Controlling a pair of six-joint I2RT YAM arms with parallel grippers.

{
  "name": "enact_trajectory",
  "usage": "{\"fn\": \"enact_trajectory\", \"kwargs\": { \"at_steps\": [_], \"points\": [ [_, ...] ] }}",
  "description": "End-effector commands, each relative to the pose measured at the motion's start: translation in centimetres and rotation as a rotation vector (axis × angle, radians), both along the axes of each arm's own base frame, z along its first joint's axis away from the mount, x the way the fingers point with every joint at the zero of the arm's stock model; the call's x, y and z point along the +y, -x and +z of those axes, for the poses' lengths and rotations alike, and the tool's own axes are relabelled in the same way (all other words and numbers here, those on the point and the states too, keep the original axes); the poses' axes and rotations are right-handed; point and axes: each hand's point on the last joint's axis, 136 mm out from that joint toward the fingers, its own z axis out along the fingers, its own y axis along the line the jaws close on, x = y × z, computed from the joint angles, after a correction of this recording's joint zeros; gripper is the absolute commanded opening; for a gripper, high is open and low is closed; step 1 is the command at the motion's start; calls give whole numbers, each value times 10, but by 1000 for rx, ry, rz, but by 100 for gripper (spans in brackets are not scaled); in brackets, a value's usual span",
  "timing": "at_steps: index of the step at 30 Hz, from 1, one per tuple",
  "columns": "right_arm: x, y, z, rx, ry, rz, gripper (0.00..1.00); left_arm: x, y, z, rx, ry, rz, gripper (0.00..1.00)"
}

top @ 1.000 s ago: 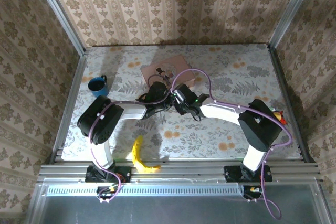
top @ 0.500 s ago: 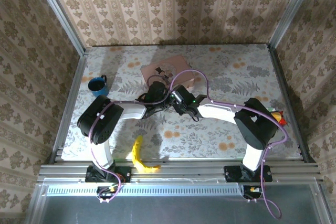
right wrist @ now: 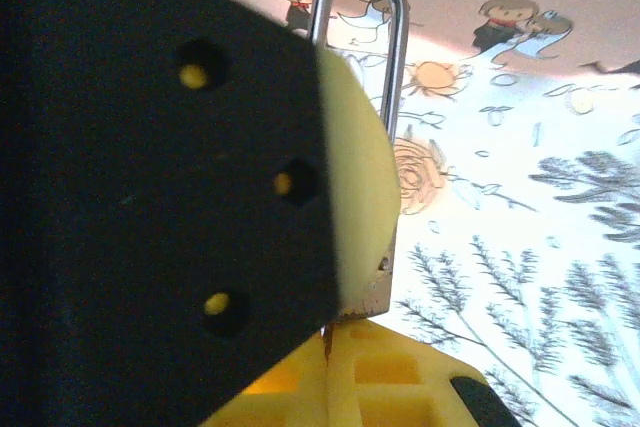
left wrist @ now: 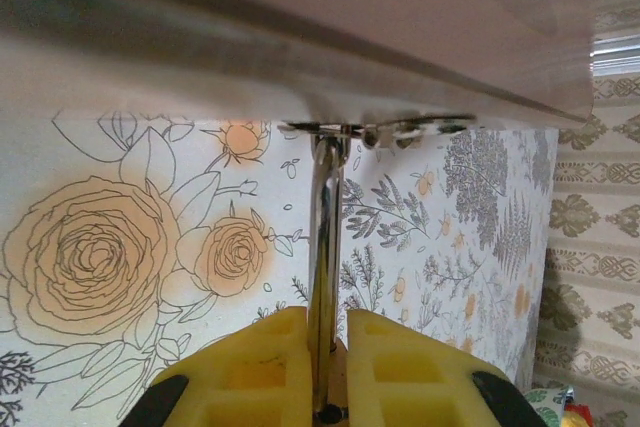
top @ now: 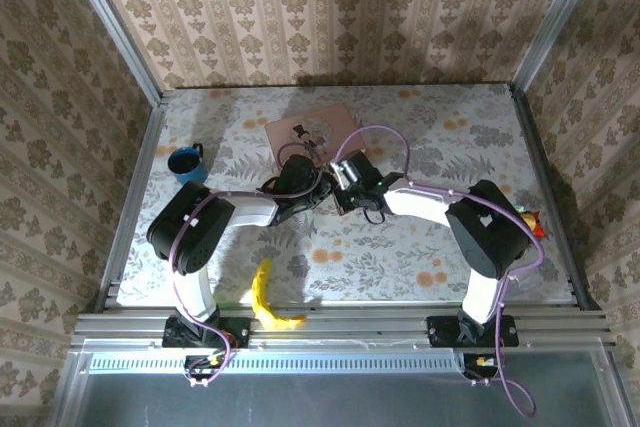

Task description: Unlock the padlock with the key

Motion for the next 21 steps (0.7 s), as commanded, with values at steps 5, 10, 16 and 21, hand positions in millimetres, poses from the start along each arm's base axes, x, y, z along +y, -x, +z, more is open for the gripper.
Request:
{"fn": "enact_trajectory", "kwargs": {
  "at_steps": [5,10,16,21],
  "points": [
    [-12,-21,-4,166,-372,-106,0,-15,18,6,45,63,-73,7],
    [-17,-26,-2,196,-458,-124,0,-15,18,7,40,71,-71,26],
    [-24,-28,-5,189,-430,-147,0,-13,18,10,32,67,-65,45],
    [-29,-30,-7,178,-394,-161,0,-4,19,16,13,43,-53,62]
  ]
}}
